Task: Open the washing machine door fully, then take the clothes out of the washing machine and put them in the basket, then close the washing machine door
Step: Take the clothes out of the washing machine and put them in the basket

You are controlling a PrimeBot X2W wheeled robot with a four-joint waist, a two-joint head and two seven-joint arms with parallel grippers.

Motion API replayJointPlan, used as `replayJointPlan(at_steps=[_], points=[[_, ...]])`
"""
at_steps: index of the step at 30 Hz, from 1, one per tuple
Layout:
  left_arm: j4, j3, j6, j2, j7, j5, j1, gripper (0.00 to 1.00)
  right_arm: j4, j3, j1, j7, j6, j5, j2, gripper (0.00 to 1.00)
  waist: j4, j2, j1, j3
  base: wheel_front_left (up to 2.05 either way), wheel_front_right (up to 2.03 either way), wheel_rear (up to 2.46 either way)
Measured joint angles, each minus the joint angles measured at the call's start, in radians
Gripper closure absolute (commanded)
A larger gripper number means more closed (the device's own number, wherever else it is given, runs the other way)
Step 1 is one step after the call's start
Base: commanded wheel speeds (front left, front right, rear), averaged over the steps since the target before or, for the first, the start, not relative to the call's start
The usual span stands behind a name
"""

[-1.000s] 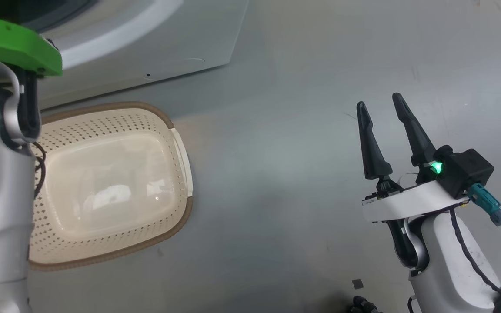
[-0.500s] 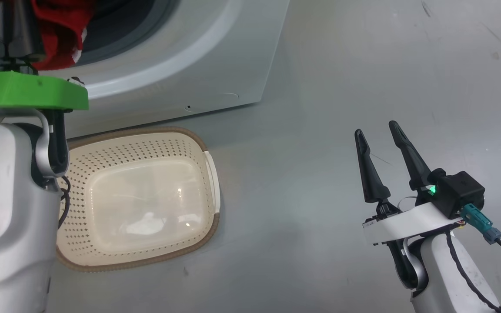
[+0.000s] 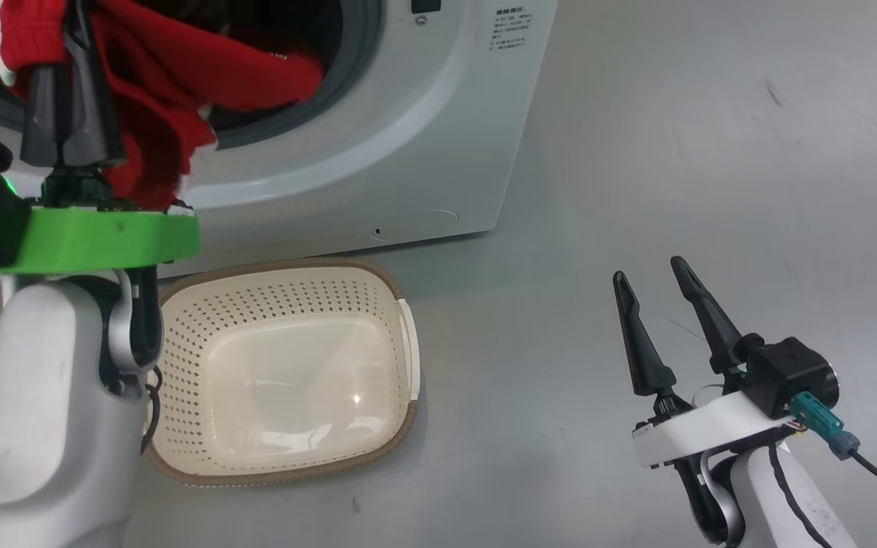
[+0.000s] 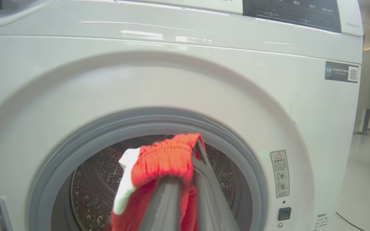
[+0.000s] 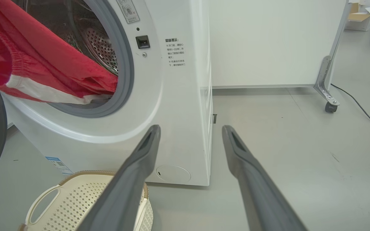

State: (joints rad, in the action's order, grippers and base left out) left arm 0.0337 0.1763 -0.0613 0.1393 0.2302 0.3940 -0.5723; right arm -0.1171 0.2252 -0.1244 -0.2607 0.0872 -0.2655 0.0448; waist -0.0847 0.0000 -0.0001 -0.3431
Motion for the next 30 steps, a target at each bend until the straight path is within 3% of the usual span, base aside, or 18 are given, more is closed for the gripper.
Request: replayJointPlan(at_steps=[10,22,30], points=[[-0.026,0.025,-0.020,-0.034,-0.027,0.007,0.156,1.00,0.005,0.013,0.017,0.000,0.004,0.014,0.001,0.00,0.052,0.0000,0.0000,0.025,0.00,0.00,0.00],[0.049,0.089,-0.023,-0.071,-0.106,0.084,0.318,1.00,0.017,0.023,0.025,0.000,0.008,0.017,0.001,0.00,0.054,0.0000,0.0000,0.012,0.00,0.00,0.00],[0.126,0.098,-0.024,-0.072,-0.142,0.117,0.332,1.00,0.027,0.035,0.024,0.000,0.009,0.021,0.001,0.00,0.039,0.0000,0.0000,-0.032,0.00,0.00,0.00]])
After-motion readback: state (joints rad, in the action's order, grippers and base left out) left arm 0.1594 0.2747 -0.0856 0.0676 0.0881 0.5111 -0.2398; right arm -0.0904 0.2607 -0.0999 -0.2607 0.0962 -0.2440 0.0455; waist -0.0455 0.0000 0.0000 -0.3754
